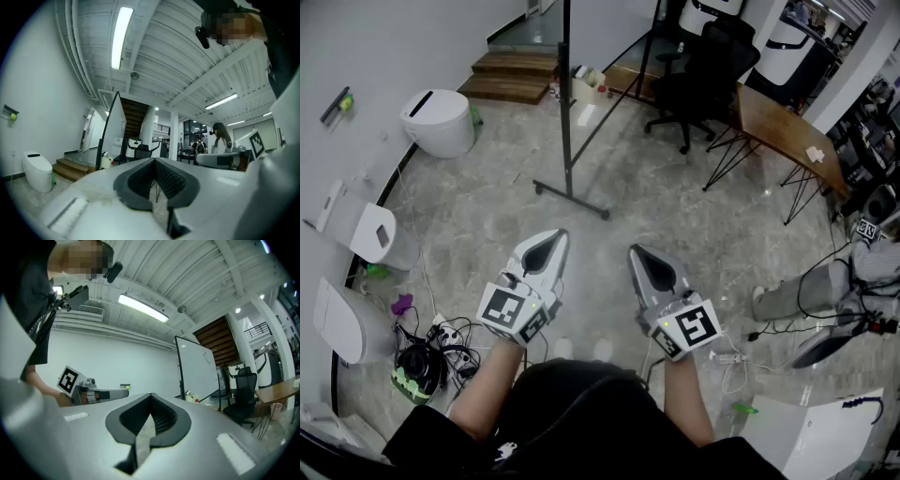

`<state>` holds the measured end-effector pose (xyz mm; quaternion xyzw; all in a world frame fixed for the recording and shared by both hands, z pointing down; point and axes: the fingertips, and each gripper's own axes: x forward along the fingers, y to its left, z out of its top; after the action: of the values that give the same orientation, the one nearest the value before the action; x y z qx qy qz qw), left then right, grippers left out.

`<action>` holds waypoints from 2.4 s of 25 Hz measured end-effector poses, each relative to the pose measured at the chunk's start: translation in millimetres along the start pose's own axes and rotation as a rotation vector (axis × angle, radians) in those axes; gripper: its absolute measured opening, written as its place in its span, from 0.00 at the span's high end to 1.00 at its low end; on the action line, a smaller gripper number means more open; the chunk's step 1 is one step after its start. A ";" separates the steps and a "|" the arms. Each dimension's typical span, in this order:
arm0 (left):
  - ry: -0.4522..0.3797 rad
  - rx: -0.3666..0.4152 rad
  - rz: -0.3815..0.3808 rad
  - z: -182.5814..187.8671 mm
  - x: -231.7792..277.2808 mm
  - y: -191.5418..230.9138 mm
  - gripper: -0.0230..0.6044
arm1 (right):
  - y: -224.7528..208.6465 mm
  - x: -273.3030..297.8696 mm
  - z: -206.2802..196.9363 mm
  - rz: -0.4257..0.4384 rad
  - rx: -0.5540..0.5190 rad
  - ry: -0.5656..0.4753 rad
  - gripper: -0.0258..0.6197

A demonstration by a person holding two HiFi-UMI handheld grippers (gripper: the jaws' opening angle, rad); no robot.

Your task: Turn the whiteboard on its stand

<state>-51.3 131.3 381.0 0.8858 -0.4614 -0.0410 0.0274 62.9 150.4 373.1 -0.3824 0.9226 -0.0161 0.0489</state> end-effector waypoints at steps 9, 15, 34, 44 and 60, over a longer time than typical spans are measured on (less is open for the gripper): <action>0.005 0.001 0.001 -2.7 5.9 -5.4 0.96 | -3.0 -0.2 -0.3 0.007 -0.007 0.000 0.95; 0.006 0.005 0.006 -3.9 9.3 -10.0 0.96 | -2.7 -5.5 -1.8 0.045 0.026 -0.003 0.95; 0.010 0.001 0.043 -15.1 36.4 -30.8 0.96 | -36.1 -23.2 -7.0 0.105 0.037 0.003 0.95; 0.039 0.002 0.076 -26.9 40.3 -33.2 0.96 | -51.9 -31.8 -15.0 0.124 0.046 0.018 0.95; 0.034 -0.004 0.042 -28.9 88.3 4.1 0.96 | -89.5 6.7 -18.0 0.078 0.035 0.020 0.95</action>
<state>-1.5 56.8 406.0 0.8765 -0.4792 -0.0265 0.0379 119.3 82.3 396.5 -0.3449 0.9369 -0.0341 0.0471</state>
